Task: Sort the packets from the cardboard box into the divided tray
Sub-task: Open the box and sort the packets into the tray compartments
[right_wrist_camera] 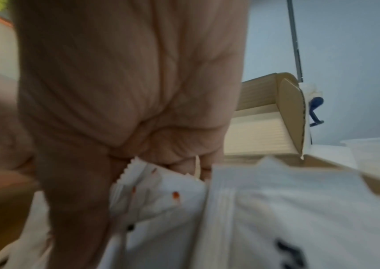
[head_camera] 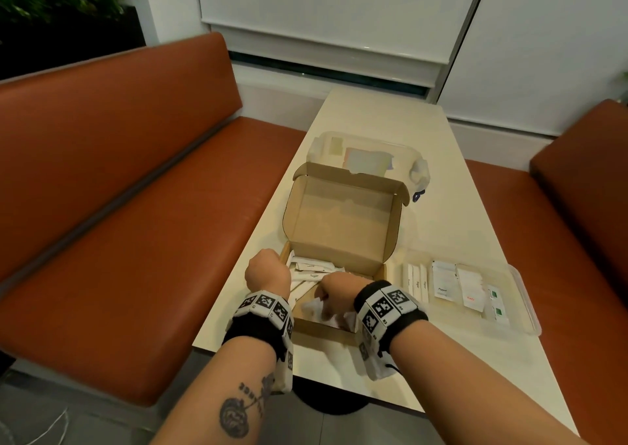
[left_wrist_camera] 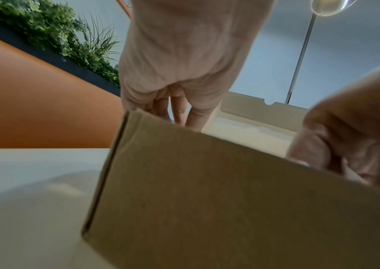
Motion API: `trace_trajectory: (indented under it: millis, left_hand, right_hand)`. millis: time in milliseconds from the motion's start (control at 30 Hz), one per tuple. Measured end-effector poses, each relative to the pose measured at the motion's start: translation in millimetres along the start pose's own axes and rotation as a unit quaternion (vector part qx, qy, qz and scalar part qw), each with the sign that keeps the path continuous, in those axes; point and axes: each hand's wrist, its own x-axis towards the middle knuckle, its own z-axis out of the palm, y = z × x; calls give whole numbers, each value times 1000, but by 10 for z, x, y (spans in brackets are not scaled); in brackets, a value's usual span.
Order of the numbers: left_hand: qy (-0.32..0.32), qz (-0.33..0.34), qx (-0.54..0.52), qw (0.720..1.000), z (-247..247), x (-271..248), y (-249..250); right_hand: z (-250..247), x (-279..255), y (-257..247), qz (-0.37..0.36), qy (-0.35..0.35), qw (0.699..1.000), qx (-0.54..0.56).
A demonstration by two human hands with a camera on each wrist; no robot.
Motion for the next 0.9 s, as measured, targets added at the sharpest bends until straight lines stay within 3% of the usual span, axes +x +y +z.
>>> trace_trajectory:
  millis: [133, 333, 433, 500, 667, 733, 800, 900]
  left_hand:
    - [1, -4, -4, 1000, 6, 2, -2]
    - [-1, -3, -44, 999, -13, -16, 13]
    - [24, 40, -56, 997, 6, -77, 74]
    - [55, 86, -72, 992, 34, -114, 129]
    - [76, 166, -187, 965, 85, -136, 250]
    - [56, 183, -233, 954, 93, -153, 276]
    - [-9, 194, -282, 939, 87, -198, 298]
    - [-109, 210, -296, 926, 103, -305, 327]
  right_hand:
    - [-52, -11, 113, 4, 104, 989, 109]
    - [-65, -32, 318, 12, 275, 897, 346]
    - [-89, -56, 377, 15, 309, 859, 407]
    - [-89, -59, 400, 12, 320, 851, 416]
    - [-113, -93, 424, -21, 360, 804, 473]
    - [-154, -118, 439, -33, 382, 778, 497]
    - [-218, -145, 455, -42, 402, 750, 523]
    - [-273, -150, 485, -47, 410, 740, 531]
